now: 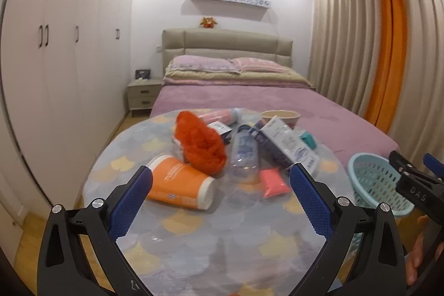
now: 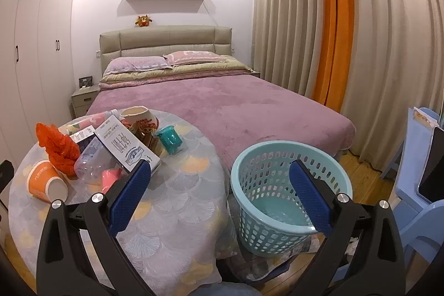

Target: Collect trash

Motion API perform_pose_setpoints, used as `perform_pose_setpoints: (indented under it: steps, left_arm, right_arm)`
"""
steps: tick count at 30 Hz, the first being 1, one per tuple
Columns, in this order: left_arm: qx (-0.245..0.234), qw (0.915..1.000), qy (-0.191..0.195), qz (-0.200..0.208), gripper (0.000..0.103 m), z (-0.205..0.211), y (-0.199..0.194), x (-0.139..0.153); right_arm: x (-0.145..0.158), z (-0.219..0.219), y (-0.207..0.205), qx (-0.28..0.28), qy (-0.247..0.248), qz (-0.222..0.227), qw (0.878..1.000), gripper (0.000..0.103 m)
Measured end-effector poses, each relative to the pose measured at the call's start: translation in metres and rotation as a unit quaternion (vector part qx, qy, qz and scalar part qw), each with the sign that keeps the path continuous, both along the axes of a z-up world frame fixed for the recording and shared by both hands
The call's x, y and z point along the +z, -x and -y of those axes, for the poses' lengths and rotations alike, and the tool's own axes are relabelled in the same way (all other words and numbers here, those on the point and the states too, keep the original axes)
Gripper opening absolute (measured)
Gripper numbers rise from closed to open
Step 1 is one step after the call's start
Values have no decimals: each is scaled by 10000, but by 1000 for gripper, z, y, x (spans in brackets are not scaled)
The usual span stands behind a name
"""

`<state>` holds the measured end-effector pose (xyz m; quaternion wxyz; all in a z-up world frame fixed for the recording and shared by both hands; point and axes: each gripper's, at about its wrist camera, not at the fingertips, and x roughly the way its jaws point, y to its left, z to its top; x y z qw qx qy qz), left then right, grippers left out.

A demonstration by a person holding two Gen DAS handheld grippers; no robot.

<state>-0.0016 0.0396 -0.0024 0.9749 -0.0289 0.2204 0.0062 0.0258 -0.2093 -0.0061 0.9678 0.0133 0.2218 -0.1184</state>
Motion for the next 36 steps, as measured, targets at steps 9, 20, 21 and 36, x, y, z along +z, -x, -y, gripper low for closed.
perform_pose_setpoints:
  steps: [9, 20, 21, 36]
  left_arm:
    - [625, 9963, 294, -507, 96, -56, -23, -13]
    - [669, 9713, 1581, -1644, 95, -103, -83, -59]
    - [693, 9704, 1599, -1672, 95, -103, -86, -61]
    - [1241, 9511, 1723, -2242, 96, -80, -135, -81]
  right_arm:
    - [-14, -9, -28, 555, -202, -206, 9980, 80]
    - [-28, -40, -109, 1928, -387, -589, 9787, 64]
    - [-30, -42, -115, 2011, -408, -628, 9767, 64]
    - [-58, -75, -169, 2742, 29, -1140, 9549, 74]
